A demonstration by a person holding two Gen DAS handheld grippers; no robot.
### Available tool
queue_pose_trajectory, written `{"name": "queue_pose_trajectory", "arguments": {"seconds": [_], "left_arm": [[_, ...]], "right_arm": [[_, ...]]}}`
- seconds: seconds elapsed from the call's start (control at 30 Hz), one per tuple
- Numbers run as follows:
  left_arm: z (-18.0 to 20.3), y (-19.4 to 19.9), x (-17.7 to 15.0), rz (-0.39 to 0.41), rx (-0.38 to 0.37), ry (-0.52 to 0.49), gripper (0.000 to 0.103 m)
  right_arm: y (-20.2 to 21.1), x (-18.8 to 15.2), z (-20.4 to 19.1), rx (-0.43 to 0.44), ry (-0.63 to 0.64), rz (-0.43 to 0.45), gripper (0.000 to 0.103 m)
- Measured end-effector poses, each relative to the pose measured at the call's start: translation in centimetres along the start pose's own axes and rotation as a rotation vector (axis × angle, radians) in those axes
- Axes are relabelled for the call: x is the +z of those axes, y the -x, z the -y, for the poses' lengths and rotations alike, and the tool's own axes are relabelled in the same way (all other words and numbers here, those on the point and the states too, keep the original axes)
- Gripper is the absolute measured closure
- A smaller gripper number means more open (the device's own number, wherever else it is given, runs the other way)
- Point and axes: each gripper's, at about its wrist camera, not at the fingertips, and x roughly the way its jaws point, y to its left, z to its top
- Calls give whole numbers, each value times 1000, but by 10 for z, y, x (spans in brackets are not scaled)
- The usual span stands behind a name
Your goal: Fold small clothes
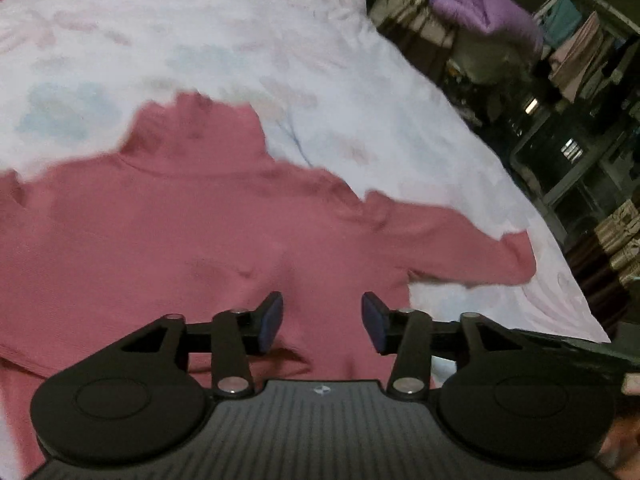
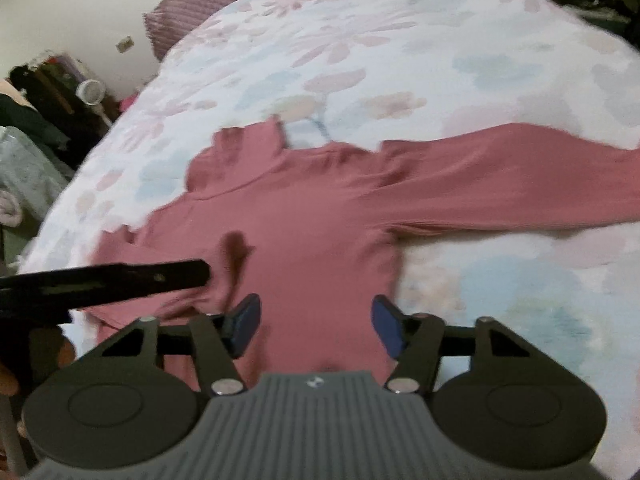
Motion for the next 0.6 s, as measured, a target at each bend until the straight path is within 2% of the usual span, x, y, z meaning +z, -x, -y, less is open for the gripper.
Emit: {"name": "queue_pose_trajectory", "arguments": {"seconds": [0.2,0.3,0.4,0.5,0.53,0.57,0.6], "left_arm": [[-50,34,9,58,202,30,45],[-80,45,7,71,260,86,45],[-100,55,1,82,284,130,45],[-111,65,-6,90,289,152,45],[-113,66,-8,91,286,159,45],[-116,68,-11,91,283,164,45],[-117,70,-14,92,282,167,45]], "right_arm": [[-32,13,-23,111,-43,-29,57],[-50,22,-34,167,-83,-41,57],[-72,35,-40,200,-139,-58,59],[-98,39,-39,184,-184,-99,69],[-106,38,-38,170,-195,-119,77],[-110,35,-37,175,-206,-140,90],[-110,32,-35,191,-216,-150,96]]}}
